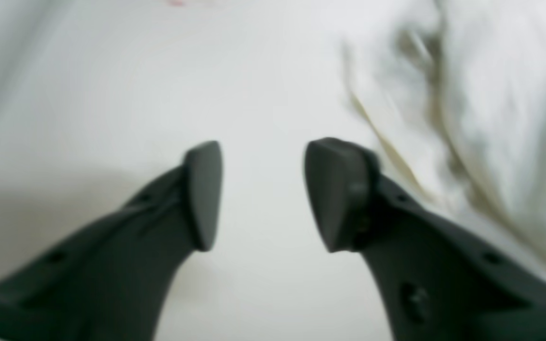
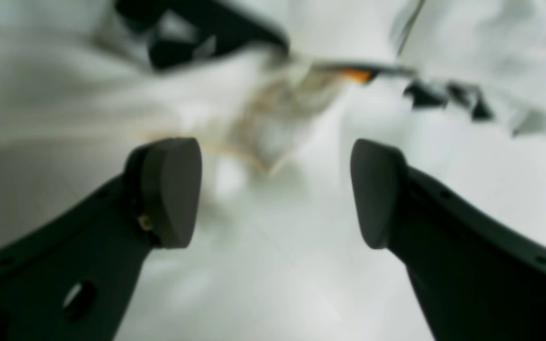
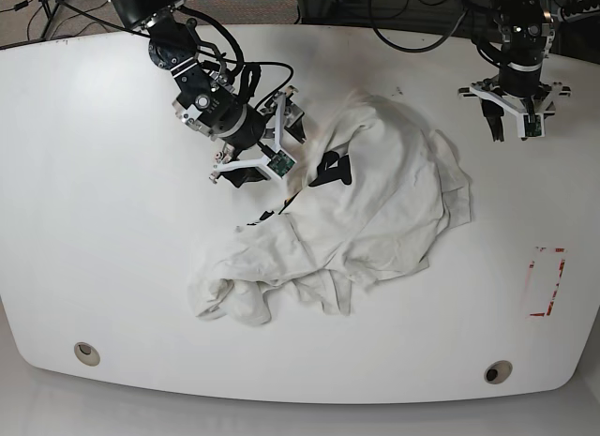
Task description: Fold the T-shirt properly
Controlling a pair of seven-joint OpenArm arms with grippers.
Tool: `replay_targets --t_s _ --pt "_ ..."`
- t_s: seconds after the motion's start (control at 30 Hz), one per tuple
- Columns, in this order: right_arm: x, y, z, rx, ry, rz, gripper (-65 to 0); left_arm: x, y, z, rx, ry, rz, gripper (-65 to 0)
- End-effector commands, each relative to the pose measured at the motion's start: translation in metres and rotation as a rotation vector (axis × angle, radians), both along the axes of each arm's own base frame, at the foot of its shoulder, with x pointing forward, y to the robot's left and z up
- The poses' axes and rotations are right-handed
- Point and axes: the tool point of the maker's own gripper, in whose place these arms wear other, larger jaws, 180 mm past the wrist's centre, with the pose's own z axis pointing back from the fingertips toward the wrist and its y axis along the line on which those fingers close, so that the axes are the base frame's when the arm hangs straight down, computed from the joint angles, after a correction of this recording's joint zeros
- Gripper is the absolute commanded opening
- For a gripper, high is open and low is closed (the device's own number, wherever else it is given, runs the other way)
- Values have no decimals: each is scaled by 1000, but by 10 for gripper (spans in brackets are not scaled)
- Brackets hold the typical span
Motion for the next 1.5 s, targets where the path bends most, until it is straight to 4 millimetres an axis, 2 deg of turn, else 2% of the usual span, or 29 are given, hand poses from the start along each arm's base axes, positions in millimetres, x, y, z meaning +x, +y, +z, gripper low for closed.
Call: replay_targets --t_s 0.0,0.13,0.27,0.33,0.53,0.6,0.67,0.93,1.0,1.13,1.27,1.33,1.47 --pt "17 8 37 23 -140 -3 -182 2 5 7 37 -8 -9 -468" --pt "22 9 44 22 -172 -29 -181 0 10 7 61 2 -11 -451" --pt "19 15 44 26 -172 -31 -179 2 19 15 94 -25 -9 -351" --pt "8 29 41 44 -163 25 -176 -1 39 31 133 -64 20 -288" --pt "9 31 26 35 -118 46 -174 -4 52 39 159 -72 27 -269" --pt "13 29 24 33 -113 47 -174 -3 51 41 156 -77 22 -270" --pt "18 24 28 44 -114 50 -175 -2 41 35 130 -61 -7 -275" --pt "41 12 41 86 -123 9 -172 6 24 34 85 -72 -56 -277" --pt "57 10 50 136 -123 -30 -172 2 19 25 60 -45 -78 -273" --pt "74 10 54 182 -108 -69 -173 0 19 20 50 -30 -87 -272" --pt "87 8 52 217 -77 -102 -172 0 15 21 37 -31 -111 -271" --pt "97 6 44 255 -23 -126 -173 0 10 21 21 -32 -145 -272" --pt "104 0 35 266 26 -138 -172 0 7 23 12 -34 -168 -272"
